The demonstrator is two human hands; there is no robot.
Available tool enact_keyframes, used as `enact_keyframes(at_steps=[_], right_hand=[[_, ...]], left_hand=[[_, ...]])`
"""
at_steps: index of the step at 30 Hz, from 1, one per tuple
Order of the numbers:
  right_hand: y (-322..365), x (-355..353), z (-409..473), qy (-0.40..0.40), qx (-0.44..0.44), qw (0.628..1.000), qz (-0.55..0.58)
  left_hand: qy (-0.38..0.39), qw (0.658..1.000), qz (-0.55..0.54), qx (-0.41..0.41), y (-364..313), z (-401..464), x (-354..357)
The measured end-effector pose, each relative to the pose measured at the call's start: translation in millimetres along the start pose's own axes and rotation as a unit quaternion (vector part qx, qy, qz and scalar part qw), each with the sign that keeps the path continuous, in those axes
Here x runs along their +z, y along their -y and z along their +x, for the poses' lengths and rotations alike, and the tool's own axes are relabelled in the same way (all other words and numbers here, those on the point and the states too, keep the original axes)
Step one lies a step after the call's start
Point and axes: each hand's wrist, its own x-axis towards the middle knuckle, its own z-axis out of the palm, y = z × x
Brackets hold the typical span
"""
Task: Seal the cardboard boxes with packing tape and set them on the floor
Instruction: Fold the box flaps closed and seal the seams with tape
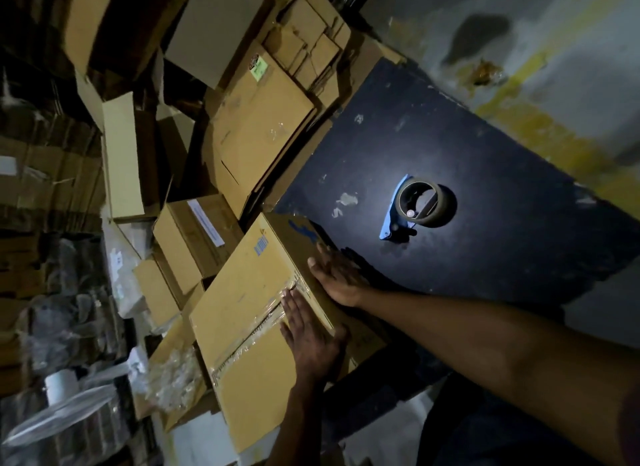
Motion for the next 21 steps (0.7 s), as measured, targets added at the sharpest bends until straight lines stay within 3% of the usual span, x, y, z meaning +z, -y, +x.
enact_keyframes(at_steps=[7,10,12,16,21], right_hand=[[-24.1,2.2,-7.7,-0.046,0.037,0.995,-0.085],[-6.1,-0.7,-10.5,-0.008,0.020,0.999,-0.050],[-3.5,4.0,-12.9,0.011,0.011,0.996,-0.083],[-8.0,-4.2,-14.3,-0.032,0.014,0.992,-0.123],[13.3,-8.9,-28.5,-0.107,-0.074,0.980,-0.150]], left_hand=[[0.000,1.000,-0.006,0.006,-3.8,-3.1,-2.1],[-0.026,1.000,-0.008,0.012,-6.6,-2.4,-0.7],[-0.032,0.999,-0.007,0.008,-8.9,-2.3,0.8],[-0.029,0.999,-0.010,0.011,-7.0,-0.7,-1.6],[-0.018,0.999,-0.012,0.024,-5.0,-4.9,-7.0]])
